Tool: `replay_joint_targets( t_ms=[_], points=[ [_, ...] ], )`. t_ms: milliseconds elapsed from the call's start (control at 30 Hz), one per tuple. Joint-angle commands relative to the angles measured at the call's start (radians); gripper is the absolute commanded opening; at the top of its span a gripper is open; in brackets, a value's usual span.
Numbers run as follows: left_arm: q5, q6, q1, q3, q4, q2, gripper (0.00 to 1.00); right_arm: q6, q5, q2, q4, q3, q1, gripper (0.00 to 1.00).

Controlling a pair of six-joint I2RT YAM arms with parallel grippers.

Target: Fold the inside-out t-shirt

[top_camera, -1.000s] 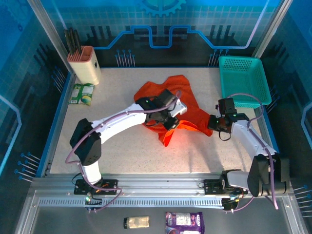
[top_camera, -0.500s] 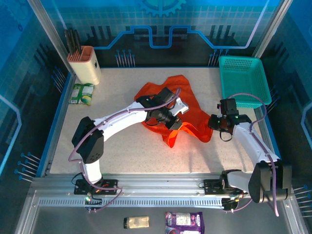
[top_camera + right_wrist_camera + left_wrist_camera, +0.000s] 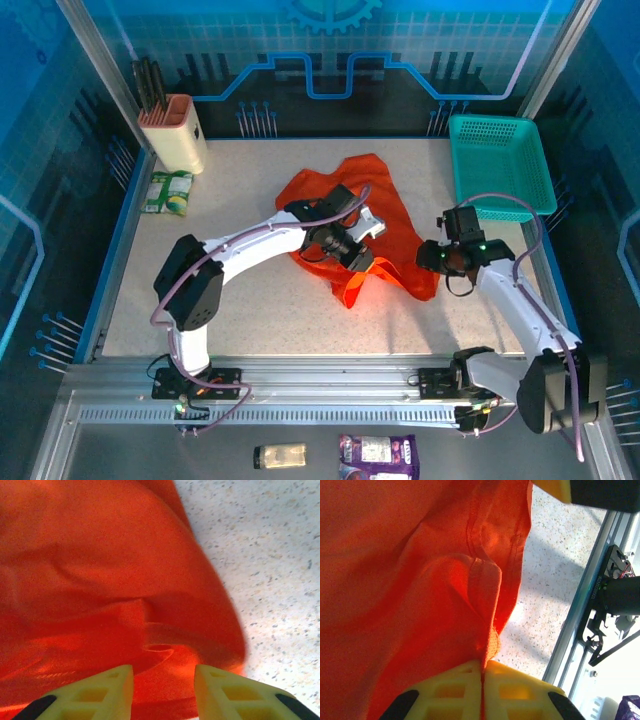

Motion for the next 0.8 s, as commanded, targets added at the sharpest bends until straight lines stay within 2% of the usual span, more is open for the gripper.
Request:
replay_joint_targets(
  t_ms=[0, 100, 200, 267, 533, 667, 767],
  points=[
    [0.039, 0.003, 0.007, -0.013, 0.021, 0.031, 0.09, 0.041, 0.002, -0.030, -0.057, 0.001, 0.042, 0.39],
    [0.046, 0.009, 0.008, -0.001, 0.007, 0.057, 0.14, 0.061, 0.002, -0.039, -0.067, 0.000, 0.068, 0.40],
    [0.045, 0.012, 0.008, -0.003, 0.013, 0.068, 0.09, 0.089, -0.025, -0.043, -0.058, -0.014, 0.099, 0.40],
    [0.042, 0.008, 0.012, -0.003, 0.018, 0.072, 0.01, 0.107, -0.064, -0.044, -0.032, -0.031, 0.123, 0.38],
    [0.020, -0.022, 0.022, -0.012, 0.042, 0.034, 0.00, 0.182, -0.180, 0.023, 0.140, -0.119, 0.216, 0.32],
    [-0.008, -0.045, 0.026, 0.000, 0.037, -0.021, 0.00, 0.280, -0.177, 0.030, 0.253, -0.158, 0.267, 0.28],
    [-0.032, -0.068, 0.032, 0.005, 0.045, -0.074, 0.00, 0.368, -0.097, -0.003, 0.353, -0.212, 0.329, 0.22]
  ],
)
